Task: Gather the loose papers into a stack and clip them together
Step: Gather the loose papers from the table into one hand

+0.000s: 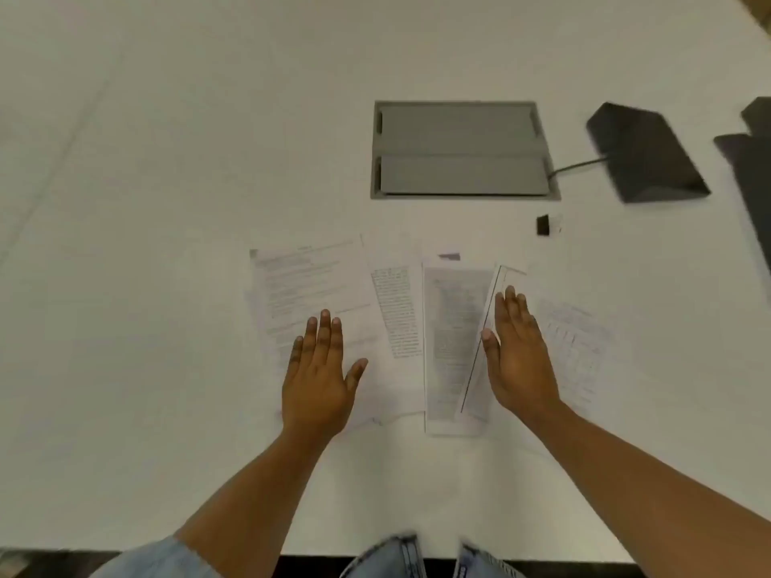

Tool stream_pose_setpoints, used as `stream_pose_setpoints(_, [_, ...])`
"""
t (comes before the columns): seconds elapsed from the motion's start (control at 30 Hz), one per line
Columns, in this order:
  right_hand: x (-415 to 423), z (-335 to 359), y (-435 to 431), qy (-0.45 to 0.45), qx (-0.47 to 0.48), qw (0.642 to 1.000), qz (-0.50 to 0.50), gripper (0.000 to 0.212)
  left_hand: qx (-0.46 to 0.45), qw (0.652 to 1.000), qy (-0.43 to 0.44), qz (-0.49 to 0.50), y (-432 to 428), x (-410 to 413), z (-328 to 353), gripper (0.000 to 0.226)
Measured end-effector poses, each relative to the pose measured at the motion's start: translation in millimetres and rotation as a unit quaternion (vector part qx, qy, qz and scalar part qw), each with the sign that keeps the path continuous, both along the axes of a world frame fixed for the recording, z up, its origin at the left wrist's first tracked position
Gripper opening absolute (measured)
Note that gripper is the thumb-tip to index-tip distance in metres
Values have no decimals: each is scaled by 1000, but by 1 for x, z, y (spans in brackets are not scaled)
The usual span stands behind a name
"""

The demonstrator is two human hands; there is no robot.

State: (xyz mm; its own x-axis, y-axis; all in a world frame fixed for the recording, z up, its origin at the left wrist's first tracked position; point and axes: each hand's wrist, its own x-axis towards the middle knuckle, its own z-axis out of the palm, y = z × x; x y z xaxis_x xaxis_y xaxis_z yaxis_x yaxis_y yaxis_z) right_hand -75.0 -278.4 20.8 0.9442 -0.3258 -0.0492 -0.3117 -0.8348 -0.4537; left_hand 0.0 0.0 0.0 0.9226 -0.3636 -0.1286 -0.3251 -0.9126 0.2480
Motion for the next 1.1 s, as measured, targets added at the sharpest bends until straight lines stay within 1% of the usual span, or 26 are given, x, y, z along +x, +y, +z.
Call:
stream_pose_setpoints(0.03, [-6, -6, 4, 19, 6, 1000, -3, 68, 4, 1000, 12, 7, 0, -3, -4, 76])
stream_pose_setpoints(0.13, [-25, -27, 11, 62, -13, 998, 6, 69, 6, 1000, 22, 7, -1, -14, -21, 76])
stream_pose_setpoints(0.23, [-35, -43, 12, 76, -26, 997, 14, 65, -6, 999, 33, 0, -2, -25, -33, 75])
stream_pose_setpoints(0.33, [-39, -50, 10, 96, -41, 994, 22, 62, 11, 998, 54, -10, 2, -32, -43, 75])
stream_pose_setpoints(0.53, [-47, -53, 6, 134, -32, 990, 30, 66, 11, 998, 64, 1, 0, -34, -43, 79])
stream_pose_setpoints(0.6, [-45, -47, 7, 113, -17, 993, 10, 69, -7, 998, 55, 25, -7, -33, -34, 83])
stream_pose_setpoints(0.67, [-44, -39, 3, 86, 6, 996, -22, 71, -48, 997, 52, 28, -22, -35, -21, 83])
stream_pose_setpoints(0.73, [-49, -33, -6, 74, 23, 996, -50, 73, -98, 994, 48, 16, -43, -43, -5, 80])
stream_pose_setpoints(0.8, [-62, -30, -18, 79, 35, 993, -86, 76, -151, 987, 55, 20, -69, -51, 8, 72])
stream_pose_setpoints(0.87, [-78, -30, -30, 95, 32, 988, -117, 80, -200, 974, 101, 42, -95, -57, 18, 62])
stream_pose_setpoints(0.93, [-92, -32, -42, 124, 15, 983, -134, 82, -231, 957, 162, 64, -120, -61, 22, 58])
stream_pose_setpoints(1.0, [-101, -35, -49, 159, 7, 977, -140, 82, -233, 945, 216, 72, -140, -63, 23, 59])
stream_pose_setpoints(1.1, [-108, -37, -55, 186, 11, 973, -133, 80, -195, 937, 279, 84, -166, -63, 22, 62])
